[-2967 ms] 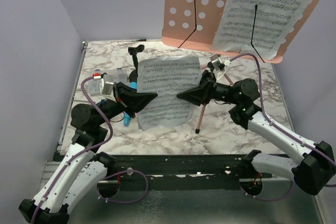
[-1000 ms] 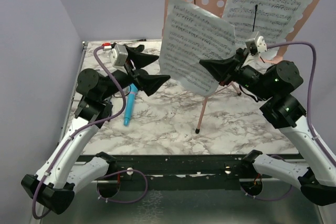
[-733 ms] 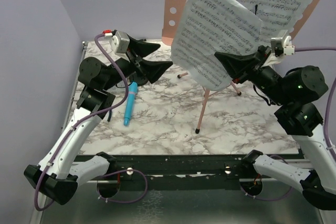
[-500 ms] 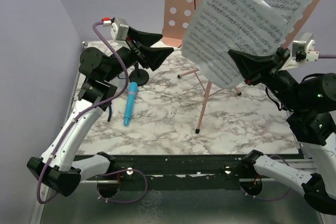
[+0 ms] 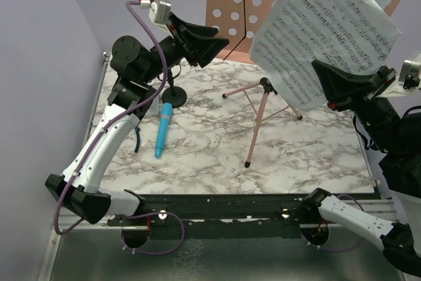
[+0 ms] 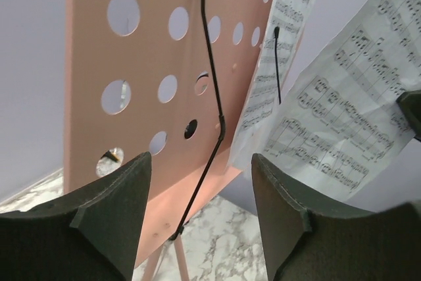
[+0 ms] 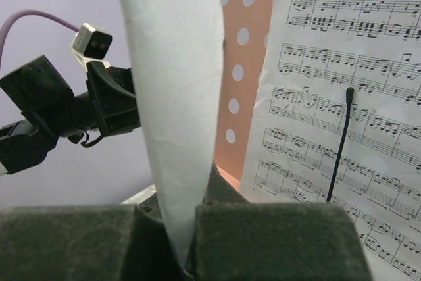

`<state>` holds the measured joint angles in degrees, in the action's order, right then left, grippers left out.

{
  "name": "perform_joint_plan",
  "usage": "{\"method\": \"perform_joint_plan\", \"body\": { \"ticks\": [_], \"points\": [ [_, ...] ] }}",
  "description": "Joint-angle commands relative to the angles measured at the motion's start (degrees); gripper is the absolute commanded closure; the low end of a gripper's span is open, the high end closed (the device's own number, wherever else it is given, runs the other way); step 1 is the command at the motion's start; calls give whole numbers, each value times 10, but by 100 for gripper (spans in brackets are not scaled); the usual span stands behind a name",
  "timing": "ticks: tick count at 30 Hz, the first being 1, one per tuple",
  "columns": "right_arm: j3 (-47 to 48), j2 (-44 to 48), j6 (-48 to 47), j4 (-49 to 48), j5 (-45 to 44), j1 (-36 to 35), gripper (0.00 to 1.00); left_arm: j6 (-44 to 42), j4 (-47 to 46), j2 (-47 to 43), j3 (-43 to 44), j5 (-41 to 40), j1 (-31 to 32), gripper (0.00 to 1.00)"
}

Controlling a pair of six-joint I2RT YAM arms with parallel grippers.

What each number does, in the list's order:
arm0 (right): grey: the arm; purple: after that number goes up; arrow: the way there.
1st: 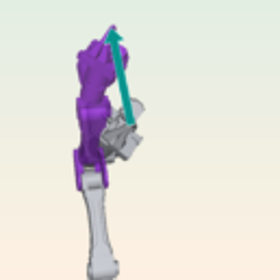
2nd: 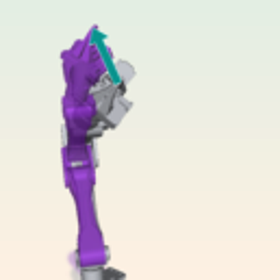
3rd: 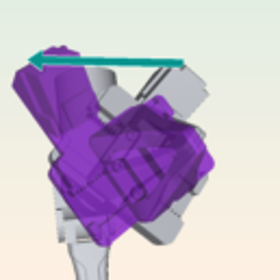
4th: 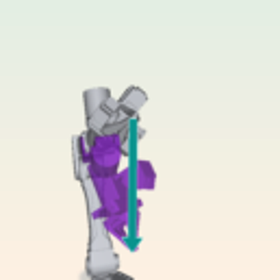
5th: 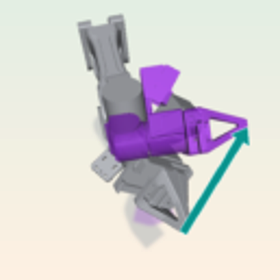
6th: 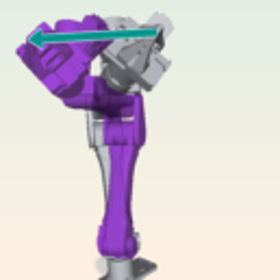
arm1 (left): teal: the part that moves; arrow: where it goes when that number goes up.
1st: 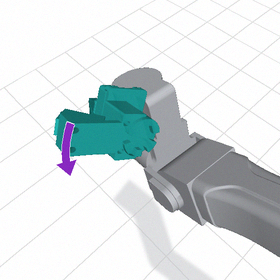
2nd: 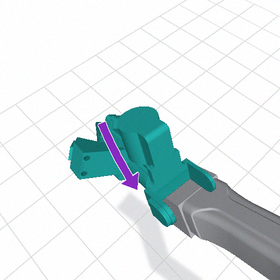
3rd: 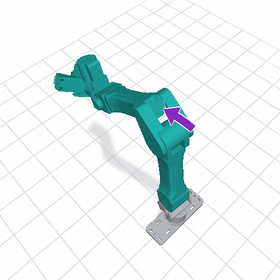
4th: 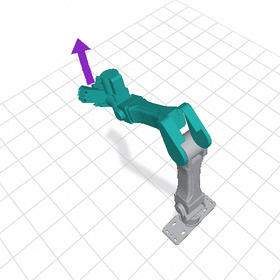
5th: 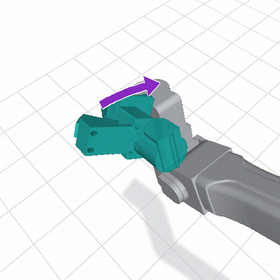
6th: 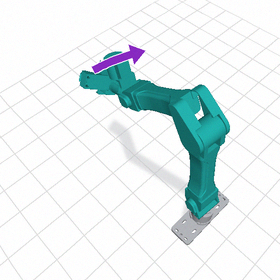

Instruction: Set up the instrument practice props

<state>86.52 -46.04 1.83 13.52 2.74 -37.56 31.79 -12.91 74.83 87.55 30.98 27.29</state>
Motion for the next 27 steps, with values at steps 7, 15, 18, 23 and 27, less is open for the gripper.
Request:
{"method": "perform_joint_plan", "body": {
  "ticks": [7,15,18,23,27],
  "points": [
    [4,1,-13,26,-46,-3,99,-10,45,60,86,-31,82,40],
    [5,-6,-13,20,-40,-3,100,-40,59,65,89,-134,106,43],
    [7,-9,-31,19,-39,-3,99,-51,59,61,87,-157,108,44],
    [10,-17,-33,13,-40,-3,99,-55,59,73,100,-154,108,45],
    [15,-29,-37,11,-42,-3,100,-45,42,87,111,-132,110,50]
  ]
}}
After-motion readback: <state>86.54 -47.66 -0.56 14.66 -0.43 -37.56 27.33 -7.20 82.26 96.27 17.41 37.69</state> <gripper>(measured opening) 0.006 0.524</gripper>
